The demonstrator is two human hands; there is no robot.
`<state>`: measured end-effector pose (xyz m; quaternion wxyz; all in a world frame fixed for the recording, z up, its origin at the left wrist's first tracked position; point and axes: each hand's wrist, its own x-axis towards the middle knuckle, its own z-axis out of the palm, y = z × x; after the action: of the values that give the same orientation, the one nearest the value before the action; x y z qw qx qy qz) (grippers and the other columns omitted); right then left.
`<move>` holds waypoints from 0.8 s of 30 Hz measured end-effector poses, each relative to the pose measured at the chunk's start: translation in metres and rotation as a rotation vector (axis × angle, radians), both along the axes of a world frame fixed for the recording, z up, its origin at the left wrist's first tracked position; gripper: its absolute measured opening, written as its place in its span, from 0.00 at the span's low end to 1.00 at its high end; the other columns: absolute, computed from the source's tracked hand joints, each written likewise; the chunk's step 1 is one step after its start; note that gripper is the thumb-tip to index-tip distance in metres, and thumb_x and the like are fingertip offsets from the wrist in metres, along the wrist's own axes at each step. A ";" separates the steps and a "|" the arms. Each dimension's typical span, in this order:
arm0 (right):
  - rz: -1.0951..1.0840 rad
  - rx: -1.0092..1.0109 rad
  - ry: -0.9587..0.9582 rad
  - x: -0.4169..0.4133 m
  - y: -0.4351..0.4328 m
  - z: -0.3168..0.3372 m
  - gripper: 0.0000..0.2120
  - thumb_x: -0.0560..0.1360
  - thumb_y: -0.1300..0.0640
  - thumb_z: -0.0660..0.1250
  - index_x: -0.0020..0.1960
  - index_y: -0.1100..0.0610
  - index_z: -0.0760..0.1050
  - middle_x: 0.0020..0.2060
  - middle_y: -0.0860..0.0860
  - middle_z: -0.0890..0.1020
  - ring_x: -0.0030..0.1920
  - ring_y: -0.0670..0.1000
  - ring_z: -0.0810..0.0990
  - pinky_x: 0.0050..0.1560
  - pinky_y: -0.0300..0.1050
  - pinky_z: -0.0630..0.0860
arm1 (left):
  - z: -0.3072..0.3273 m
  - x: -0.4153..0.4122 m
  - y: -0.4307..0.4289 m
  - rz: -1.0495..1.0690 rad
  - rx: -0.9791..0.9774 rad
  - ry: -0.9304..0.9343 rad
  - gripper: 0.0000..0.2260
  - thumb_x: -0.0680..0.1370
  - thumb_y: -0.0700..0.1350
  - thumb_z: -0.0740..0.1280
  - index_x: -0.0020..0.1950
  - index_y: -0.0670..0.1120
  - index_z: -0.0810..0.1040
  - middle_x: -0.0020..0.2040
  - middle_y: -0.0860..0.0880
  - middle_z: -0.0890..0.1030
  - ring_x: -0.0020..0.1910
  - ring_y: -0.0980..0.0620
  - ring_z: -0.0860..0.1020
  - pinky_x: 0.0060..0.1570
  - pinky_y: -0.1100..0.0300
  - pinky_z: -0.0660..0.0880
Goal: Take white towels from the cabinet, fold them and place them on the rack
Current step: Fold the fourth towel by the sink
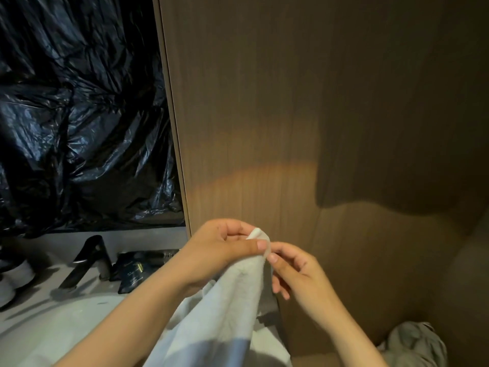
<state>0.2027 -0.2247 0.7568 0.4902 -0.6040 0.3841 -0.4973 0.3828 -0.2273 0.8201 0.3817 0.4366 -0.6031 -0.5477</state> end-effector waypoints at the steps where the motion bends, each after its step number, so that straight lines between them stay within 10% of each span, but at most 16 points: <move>1: 0.001 0.003 -0.012 -0.001 0.000 -0.001 0.10 0.78 0.56 0.63 0.53 0.60 0.79 0.26 0.56 0.74 0.24 0.49 0.67 0.27 0.37 0.66 | -0.001 0.001 0.002 -0.013 0.027 0.038 0.13 0.69 0.46 0.75 0.52 0.43 0.84 0.50 0.39 0.84 0.49 0.42 0.82 0.57 0.47 0.76; 16: 0.025 -0.001 0.049 -0.007 0.015 0.015 0.14 0.71 0.42 0.66 0.51 0.47 0.83 0.31 0.59 0.74 0.29 0.50 0.69 0.28 0.38 0.66 | -0.037 -0.002 0.037 0.336 -0.222 0.038 0.02 0.72 0.36 0.73 0.41 0.42 0.85 0.40 0.35 0.82 0.35 0.47 0.78 0.38 0.59 0.75; 24: -0.045 -0.078 -0.031 0.000 0.019 0.029 0.17 0.72 0.48 0.66 0.46 0.62 0.80 0.27 0.57 0.73 0.26 0.46 0.69 0.26 0.32 0.66 | -0.039 -0.009 0.038 0.297 -0.346 -0.019 0.04 0.70 0.44 0.76 0.42 0.53 0.84 0.36 0.49 0.83 0.36 0.47 0.79 0.39 0.62 0.76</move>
<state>0.2023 -0.2054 0.7859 0.4609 -0.6060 0.3702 -0.5322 0.3740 -0.1894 0.7812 0.5216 0.4539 -0.6206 -0.3698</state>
